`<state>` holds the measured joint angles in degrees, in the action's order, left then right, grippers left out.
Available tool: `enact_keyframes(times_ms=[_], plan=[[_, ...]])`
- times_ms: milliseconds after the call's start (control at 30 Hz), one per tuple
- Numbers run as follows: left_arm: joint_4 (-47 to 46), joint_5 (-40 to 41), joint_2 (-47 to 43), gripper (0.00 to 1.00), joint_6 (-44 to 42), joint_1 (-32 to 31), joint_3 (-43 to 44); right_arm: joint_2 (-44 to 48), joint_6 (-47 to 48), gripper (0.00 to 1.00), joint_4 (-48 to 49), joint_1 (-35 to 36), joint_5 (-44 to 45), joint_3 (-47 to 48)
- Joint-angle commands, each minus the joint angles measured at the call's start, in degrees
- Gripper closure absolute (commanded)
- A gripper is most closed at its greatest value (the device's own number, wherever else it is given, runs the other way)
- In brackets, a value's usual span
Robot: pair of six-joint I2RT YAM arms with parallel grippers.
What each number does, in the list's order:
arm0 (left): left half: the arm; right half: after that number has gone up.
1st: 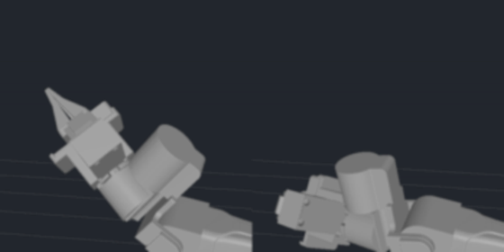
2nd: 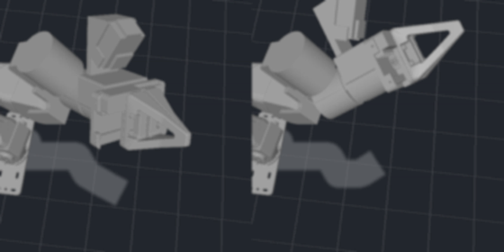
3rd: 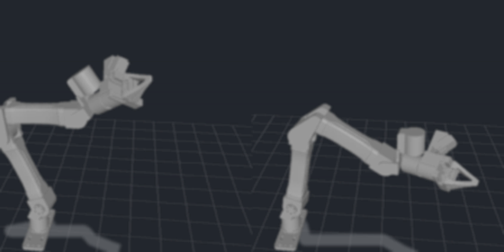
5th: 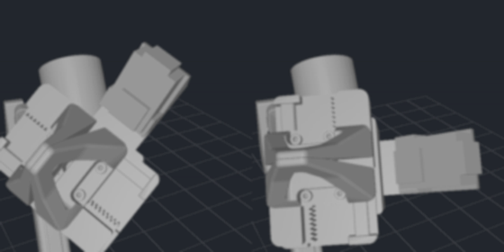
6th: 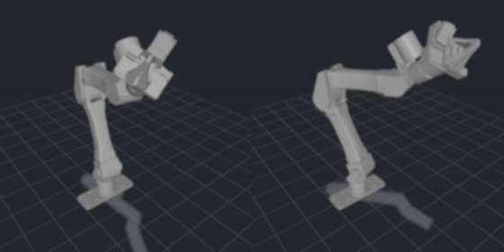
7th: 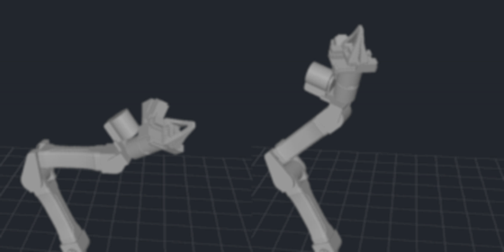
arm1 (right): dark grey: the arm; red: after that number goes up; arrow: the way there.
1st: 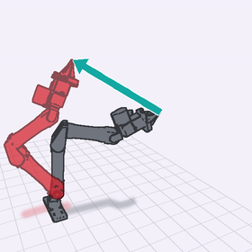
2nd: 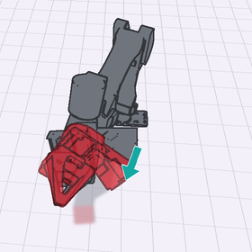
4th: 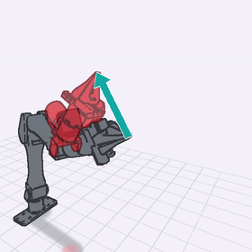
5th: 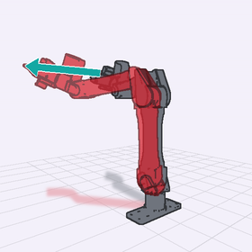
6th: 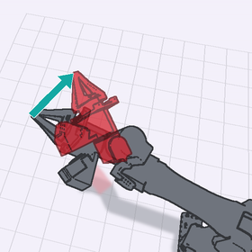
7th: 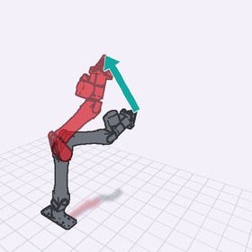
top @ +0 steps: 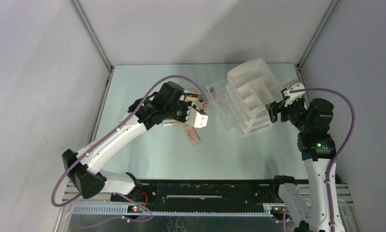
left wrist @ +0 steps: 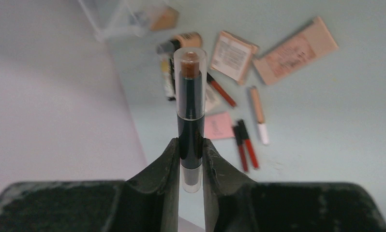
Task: Organize the makeup
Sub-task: Pick up the makeup from the center of the board, then place the makeup in the drawer.
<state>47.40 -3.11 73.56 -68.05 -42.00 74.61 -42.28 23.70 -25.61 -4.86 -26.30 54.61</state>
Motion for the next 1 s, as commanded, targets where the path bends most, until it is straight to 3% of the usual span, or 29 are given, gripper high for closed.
enact_keyframes(times_ms=[0, 133, 433, 967], plan=[[-1.02, 0.39, 6.03, 0.91, -5.67, -2.44, 10.42, -0.26, 0.01, 0.19, 2.21, -0.3, -0.44, -0.37], [-1.29, -1.22, 13.16, 0.91, -9.0, -4.25, 19.15, -0.45, 0.11, 0.19, 2.48, -0.37, -0.19, -0.77], [-1.34, 5.16, 28.47, 0.93, -16.93, -8.57, 34.14, -0.77, 0.42, 0.19, 2.22, -0.91, 0.1, -0.82], [-5.42, 4.39, 39.28, 0.87, -18.94, -10.23, 36.84, -2.19, 1.34, 0.19, 1.96, -1.05, 1.95, -1.0]])
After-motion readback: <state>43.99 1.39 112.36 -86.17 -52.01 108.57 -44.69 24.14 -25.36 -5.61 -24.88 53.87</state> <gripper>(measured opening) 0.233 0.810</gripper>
